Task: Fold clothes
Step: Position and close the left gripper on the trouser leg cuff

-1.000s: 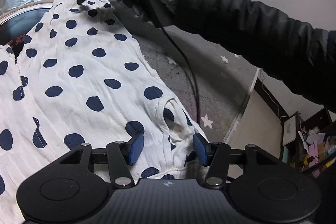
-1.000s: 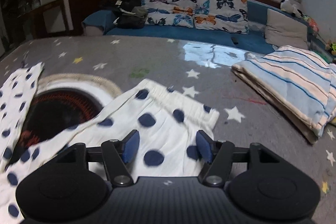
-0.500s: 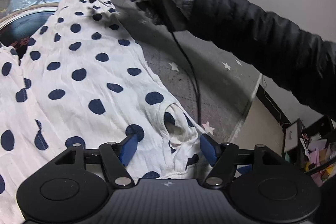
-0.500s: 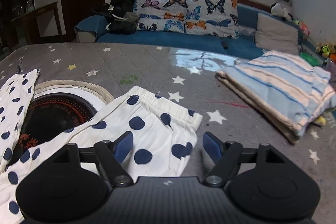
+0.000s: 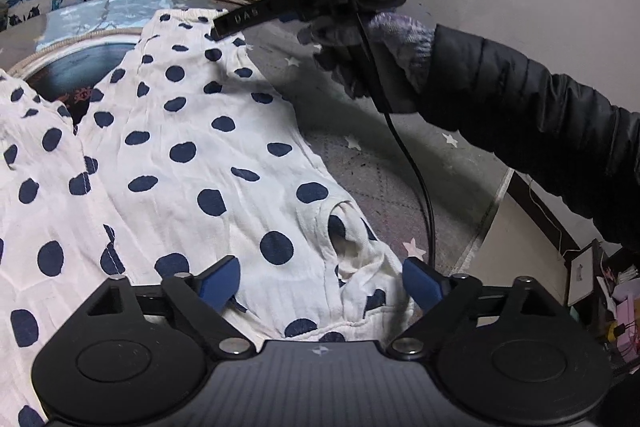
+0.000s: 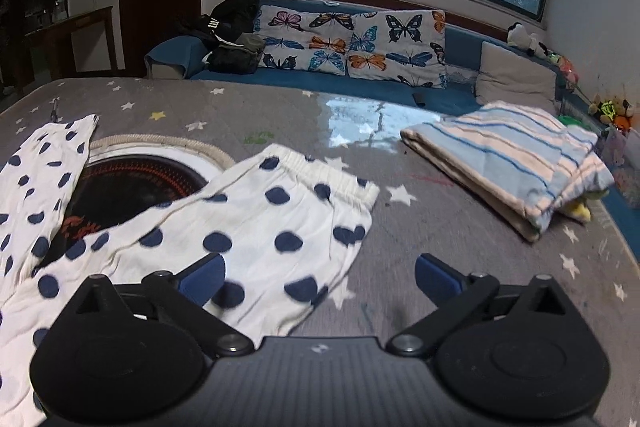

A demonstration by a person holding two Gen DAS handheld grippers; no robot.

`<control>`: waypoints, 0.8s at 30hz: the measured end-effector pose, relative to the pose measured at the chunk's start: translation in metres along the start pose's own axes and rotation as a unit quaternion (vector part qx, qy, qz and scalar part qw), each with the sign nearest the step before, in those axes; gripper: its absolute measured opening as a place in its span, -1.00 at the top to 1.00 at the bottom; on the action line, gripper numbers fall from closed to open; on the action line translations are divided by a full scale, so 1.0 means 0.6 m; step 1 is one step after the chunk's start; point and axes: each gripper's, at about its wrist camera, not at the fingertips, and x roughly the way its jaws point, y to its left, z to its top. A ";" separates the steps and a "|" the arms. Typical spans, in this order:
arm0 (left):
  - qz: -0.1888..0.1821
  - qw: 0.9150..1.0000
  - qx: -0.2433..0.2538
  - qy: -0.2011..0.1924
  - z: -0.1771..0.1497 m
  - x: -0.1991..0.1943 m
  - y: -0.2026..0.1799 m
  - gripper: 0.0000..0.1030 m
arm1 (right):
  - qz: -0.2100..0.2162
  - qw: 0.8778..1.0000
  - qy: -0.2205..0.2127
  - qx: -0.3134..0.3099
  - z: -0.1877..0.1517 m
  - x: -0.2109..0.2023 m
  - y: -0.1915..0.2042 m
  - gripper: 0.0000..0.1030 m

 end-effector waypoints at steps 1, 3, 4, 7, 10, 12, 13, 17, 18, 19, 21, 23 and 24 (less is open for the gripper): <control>0.002 1.000 0.001 -0.003 -0.001 -0.002 -0.002 -0.83 | 0.000 1.000 0.003 0.003 -0.007 -0.006 -0.002 -1.00; 0.005 1.000 0.004 -0.008 -0.002 -0.006 -0.004 -0.87 | 0.001 1.000 0.007 0.008 -0.017 -0.014 -0.005 -1.00; 0.006 1.000 0.004 -0.011 -0.002 -0.007 -0.005 -0.90 | 0.002 1.000 0.010 0.011 -0.024 -0.018 -0.008 -1.00; 0.010 1.000 0.002 -0.028 -0.002 -0.015 -0.005 -0.99 | 0.004 0.999 0.018 0.026 -0.043 -0.027 -0.016 -1.00; 0.012 0.999 -0.004 -0.049 0.000 -0.024 -0.005 -1.00 | -0.004 0.999 0.028 0.041 -0.061 -0.031 -0.023 -1.00; 0.020 0.998 -0.011 -0.063 0.002 -0.030 -0.004 -1.00 | -0.006 0.998 0.036 0.049 -0.072 -0.029 -0.026 -1.00; 0.026 0.997 -0.014 -0.070 0.004 -0.033 -0.004 -1.00 | -0.004 0.998 0.037 0.054 -0.077 -0.029 -0.028 -1.00; 0.074 0.993 -0.006 -0.091 0.012 -0.043 -0.013 -1.00 | -0.002 0.997 0.028 0.065 -0.087 -0.031 -0.030 -1.00; 0.082 0.992 -0.007 -0.096 0.013 -0.044 -0.014 -1.00 | -0.003 0.998 0.027 0.064 -0.088 -0.031 -0.028 -1.00; 0.087 0.991 -0.010 -0.099 0.016 -0.046 -0.015 -1.00 | -0.005 0.998 0.026 0.063 -0.089 -0.031 -0.027 -1.00; 0.094 0.990 -0.017 -0.100 0.020 -0.045 -0.015 -1.00 | -0.005 0.998 0.019 0.064 -0.093 -0.031 -0.026 -1.00; 0.102 0.990 -0.021 -0.095 0.022 -0.041 -0.018 -1.00 | -0.006 0.998 0.010 0.064 -0.098 -0.032 -0.025 -1.00; 0.106 0.990 -0.020 -0.091 0.022 -0.037 -0.020 -1.00 | -0.005 0.998 0.009 0.063 -0.098 -0.032 -0.026 -1.00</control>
